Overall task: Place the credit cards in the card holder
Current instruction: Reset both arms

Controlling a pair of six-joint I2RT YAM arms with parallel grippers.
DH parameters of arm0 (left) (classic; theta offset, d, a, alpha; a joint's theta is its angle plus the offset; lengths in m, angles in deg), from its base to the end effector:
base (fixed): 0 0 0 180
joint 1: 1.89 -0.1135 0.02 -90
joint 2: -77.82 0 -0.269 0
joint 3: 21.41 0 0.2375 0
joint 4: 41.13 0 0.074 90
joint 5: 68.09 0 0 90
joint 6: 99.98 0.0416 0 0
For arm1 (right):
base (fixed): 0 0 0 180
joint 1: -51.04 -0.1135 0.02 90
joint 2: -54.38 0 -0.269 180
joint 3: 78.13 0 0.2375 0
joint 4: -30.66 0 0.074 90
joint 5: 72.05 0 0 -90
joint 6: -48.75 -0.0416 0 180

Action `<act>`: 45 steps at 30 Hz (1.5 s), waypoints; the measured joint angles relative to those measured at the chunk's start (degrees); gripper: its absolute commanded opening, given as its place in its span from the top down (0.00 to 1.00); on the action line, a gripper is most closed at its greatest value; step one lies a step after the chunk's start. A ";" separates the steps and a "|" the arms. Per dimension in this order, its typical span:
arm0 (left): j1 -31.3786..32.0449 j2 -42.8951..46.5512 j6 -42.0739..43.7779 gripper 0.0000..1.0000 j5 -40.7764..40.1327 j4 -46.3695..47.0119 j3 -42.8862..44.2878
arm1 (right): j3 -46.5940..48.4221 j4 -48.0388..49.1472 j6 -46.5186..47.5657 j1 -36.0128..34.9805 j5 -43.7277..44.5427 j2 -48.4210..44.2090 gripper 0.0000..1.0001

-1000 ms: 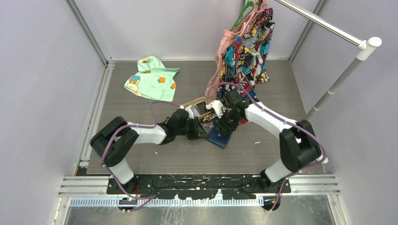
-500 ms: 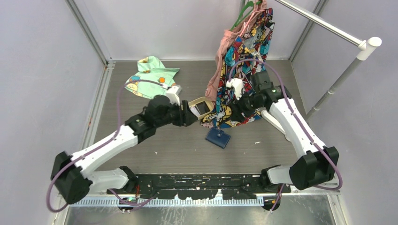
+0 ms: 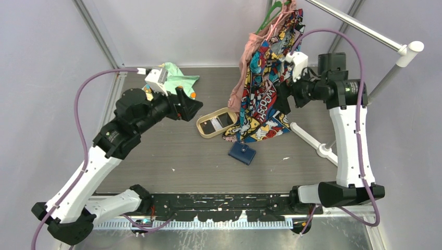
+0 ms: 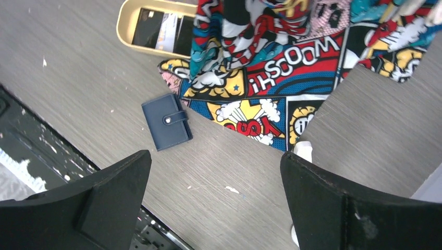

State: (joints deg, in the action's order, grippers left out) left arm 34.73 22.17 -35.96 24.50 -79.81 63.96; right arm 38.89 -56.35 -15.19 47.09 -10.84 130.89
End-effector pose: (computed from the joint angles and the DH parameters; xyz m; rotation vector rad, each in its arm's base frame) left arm 0.1503 -0.1140 0.4353 0.2017 1.7909 -0.8349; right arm 0.2120 0.0347 0.4492 -0.8157 2.1414 0.3998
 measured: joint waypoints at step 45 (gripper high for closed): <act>-0.26 12.94 -7.32 0.00 -5.95 2.27 -0.76 | 0.50 21.86 -42.23 6.78 4.33 -7.54 0.00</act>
State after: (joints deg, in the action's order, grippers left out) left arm 34.46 35.10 -43.28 18.55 -77.54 63.19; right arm 39.39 -34.49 -57.41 53.87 -6.51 123.35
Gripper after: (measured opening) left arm 0.994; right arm 0.994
